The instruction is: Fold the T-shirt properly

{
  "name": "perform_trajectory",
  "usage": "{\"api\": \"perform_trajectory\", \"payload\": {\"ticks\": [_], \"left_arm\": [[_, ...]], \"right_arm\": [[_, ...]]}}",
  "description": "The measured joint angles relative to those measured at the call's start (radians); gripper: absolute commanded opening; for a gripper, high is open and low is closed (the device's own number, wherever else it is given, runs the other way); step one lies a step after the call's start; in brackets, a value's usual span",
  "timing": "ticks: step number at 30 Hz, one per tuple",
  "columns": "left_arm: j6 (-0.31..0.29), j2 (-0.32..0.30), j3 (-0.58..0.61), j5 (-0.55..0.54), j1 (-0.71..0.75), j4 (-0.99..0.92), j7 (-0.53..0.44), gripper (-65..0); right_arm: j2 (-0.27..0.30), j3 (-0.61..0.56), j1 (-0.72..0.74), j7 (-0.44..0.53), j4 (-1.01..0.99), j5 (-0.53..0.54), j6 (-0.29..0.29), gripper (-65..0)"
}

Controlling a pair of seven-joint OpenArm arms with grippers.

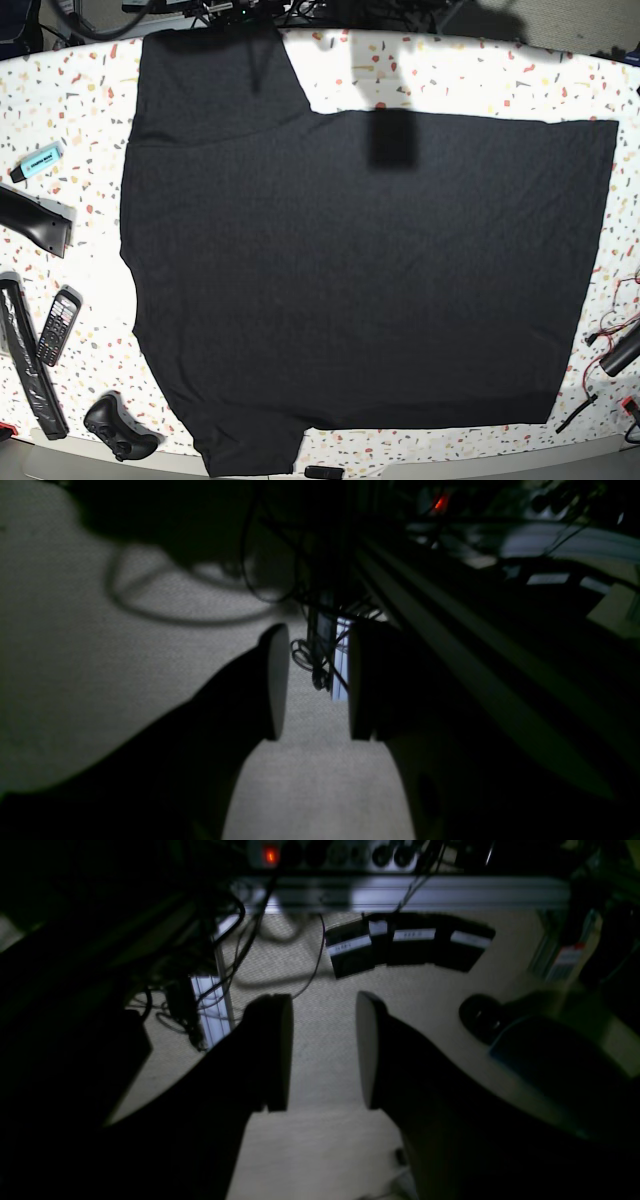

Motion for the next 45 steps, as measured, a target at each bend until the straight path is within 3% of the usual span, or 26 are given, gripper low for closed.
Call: {"api": "perform_trajectory", "payload": {"ticks": [5, 18, 27, 33, 36, 39, 45], "left_arm": [[0.0, 0.002, 0.0, 0.0, 0.056, 0.0, -0.118, -46.6], [0.0, 0.002, 0.0, 0.023, 0.06, 0.098, 0.149, -46.5], [0.0, 0.002, 0.0, 0.045, 0.084, 0.105, 0.144, -46.5], [0.0, 0.001, 0.0, 0.072, 0.142, 0.2, 0.124, -46.5], [0.0, 0.001, 0.0, 0.072, 0.177, 0.26, 0.126, -46.5], [0.0, -0.002, 0.0, 0.072, 0.214, 0.327, 0.153, -46.5], [0.0, -0.056, 0.0, 0.076, 0.323, 0.497, 0.177, -46.5]], "right_arm": [[0.0, 0.0, -0.035, 0.023, 0.002, -0.063, 0.0, -45.5], [0.0, 0.0, -0.039, -0.06, 0.03, -0.055, 0.0, -45.5], [0.004, 0.0, -0.058, -0.064, 0.055, -0.055, 0.0, -45.5], [0.039, 0.0, -0.146, -0.071, 0.171, -0.055, 0.003, -45.5], [0.064, 0.0, -0.195, -0.072, 0.237, -0.053, 0.049, -45.5], [0.092, 0.0, -0.246, -0.082, 0.303, -0.052, 0.053, -45.5], [0.163, 0.0, -0.362, -0.081, 0.474, -0.053, 0.056, -45.5]]}}
